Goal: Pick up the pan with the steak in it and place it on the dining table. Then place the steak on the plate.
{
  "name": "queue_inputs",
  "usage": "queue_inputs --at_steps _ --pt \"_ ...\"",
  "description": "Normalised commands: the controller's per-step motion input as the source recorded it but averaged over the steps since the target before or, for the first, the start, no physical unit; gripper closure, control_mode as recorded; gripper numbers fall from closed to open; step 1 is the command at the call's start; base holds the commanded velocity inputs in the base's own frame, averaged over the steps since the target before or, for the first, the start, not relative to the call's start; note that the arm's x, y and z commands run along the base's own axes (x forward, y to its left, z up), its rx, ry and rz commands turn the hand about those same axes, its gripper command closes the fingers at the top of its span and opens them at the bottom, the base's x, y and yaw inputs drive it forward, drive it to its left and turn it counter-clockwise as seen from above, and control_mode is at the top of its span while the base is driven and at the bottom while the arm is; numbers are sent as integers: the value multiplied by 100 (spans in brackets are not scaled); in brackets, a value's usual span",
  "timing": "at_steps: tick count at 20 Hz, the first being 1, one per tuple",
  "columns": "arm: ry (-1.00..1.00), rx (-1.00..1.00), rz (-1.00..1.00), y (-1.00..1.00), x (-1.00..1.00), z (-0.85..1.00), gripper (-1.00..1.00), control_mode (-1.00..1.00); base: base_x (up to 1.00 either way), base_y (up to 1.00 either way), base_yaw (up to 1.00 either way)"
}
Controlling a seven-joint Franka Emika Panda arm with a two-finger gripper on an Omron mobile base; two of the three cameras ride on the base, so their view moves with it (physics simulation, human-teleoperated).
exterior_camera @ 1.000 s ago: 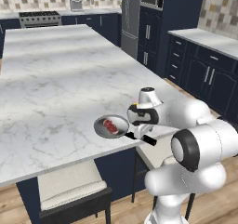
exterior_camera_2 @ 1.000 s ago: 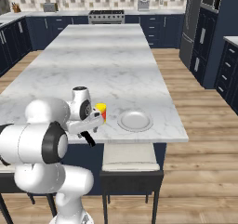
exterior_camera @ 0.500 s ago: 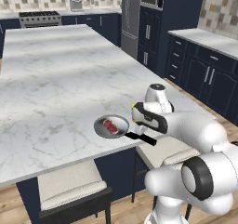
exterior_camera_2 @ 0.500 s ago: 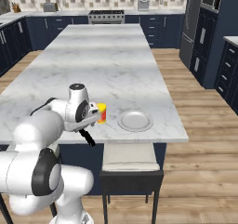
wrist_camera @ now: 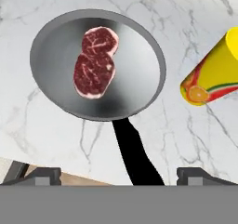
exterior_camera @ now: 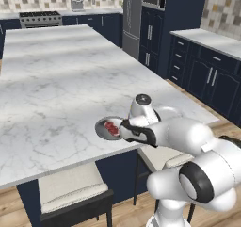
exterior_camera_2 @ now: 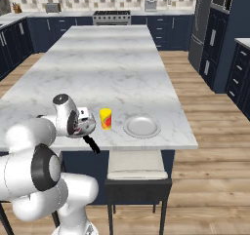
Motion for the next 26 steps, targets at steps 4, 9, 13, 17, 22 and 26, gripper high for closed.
queue_inputs --at_steps 4,9,13,17,22,26 --pt "-2 1 -19 42 66 0 -100 -100 0 0 0" --pt "1 4 -11 24 52 0 -100 -100 0 0 0" --pt "1 3 0 2 0 -1 -100 -100 0 0 0" --pt "2 8 -1 12 7 -13 -100 -100 0 0 0" --pt "2 5 -1 5 4 -10 -100 -100 0 0 0" --pt "0 2 0 0 2 -10 -100 -100 0 0 0"
